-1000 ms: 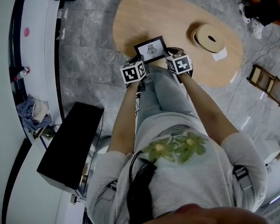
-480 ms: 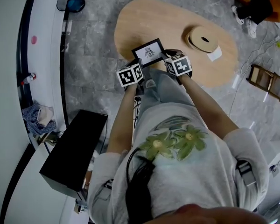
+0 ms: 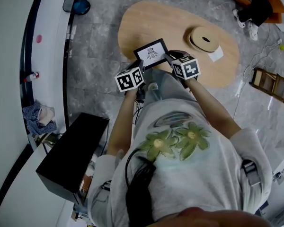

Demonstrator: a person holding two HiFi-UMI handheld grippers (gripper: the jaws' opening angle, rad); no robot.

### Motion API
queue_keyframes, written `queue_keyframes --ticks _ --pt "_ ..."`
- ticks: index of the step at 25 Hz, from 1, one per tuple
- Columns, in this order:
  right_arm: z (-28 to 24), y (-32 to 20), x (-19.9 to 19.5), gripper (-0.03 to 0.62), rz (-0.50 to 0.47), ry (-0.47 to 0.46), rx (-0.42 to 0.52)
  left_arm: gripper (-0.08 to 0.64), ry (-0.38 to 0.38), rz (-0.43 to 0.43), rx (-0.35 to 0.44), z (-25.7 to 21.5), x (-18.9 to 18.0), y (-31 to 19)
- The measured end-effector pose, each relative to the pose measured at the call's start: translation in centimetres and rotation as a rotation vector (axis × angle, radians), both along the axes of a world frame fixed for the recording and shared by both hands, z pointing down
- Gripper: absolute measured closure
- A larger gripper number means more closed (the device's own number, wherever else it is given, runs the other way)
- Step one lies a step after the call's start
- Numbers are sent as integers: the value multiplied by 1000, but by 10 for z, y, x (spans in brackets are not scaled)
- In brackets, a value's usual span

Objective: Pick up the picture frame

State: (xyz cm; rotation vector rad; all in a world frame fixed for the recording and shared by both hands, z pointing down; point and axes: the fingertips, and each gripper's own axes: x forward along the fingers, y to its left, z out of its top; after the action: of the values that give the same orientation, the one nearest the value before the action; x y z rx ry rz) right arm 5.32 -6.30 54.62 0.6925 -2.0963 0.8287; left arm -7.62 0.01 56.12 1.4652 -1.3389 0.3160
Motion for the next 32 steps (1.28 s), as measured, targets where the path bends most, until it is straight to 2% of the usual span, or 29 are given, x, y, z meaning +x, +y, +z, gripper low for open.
queue_keyframes --ticks 7,18,32 --pt "-37 16 0 505 37 -47 48 456 -9 12 84 -37 -1 12" --pt "-91 27 1 506 74 -110 148 456 -76 21 198 -92 -3 20" --pt "-133 52 10 509 97 -159 234 456 -146 38 296 -140 5 44"
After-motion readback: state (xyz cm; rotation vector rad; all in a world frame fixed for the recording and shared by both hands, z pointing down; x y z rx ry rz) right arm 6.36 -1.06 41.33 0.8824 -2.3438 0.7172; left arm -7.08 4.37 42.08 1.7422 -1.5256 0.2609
